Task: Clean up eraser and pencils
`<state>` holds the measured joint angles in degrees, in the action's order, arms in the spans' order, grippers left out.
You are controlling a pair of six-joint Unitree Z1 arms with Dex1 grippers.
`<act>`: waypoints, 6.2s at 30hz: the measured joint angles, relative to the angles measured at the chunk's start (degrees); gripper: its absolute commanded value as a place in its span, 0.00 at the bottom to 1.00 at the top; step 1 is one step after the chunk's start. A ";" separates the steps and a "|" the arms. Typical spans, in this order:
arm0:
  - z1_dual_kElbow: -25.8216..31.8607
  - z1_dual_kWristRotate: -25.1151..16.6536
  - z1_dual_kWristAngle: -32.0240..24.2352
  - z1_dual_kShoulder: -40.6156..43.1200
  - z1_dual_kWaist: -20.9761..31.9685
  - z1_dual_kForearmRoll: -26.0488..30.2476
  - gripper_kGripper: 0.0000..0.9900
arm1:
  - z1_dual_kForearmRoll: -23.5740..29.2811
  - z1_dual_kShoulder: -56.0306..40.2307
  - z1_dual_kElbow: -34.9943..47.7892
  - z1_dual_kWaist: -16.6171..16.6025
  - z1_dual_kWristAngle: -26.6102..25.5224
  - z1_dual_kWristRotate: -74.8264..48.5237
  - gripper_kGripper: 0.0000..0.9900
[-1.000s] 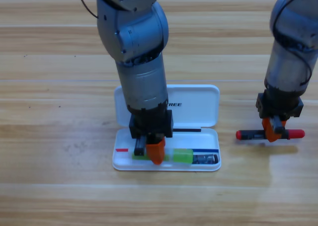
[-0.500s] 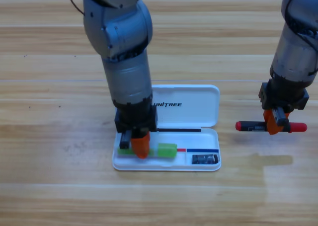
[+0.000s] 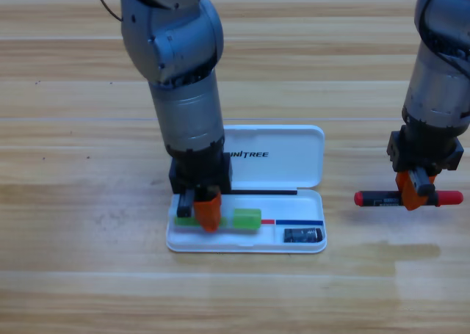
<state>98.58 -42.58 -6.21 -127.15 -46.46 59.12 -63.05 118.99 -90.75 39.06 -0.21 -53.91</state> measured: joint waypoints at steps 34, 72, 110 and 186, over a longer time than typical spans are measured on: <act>1.46 1.98 -0.01 0.01 -1.38 0.00 0.00 | -0.40 -4.48 -0.30 2.78 -1.28 0.92 0.00; -6.66 -1.47 -1.13 15.15 2.70 0.96 1.00 | -2.07 6.15 -19.97 10.22 -1.82 6.21 0.00; -21.12 -10.75 -5.08 19.05 21.16 -5.50 1.00 | -3.45 15.35 -28.08 14.88 -3.97 10.58 0.98; -1.19 -27.59 -40.01 -6.57 20.74 5.41 0.00 | 15.84 -35.46 9.15 16.46 -25.02 27.44 0.99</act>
<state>97.39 -70.17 -46.22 -133.72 -25.72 64.52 -47.21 83.54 -81.60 55.52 -25.23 -26.48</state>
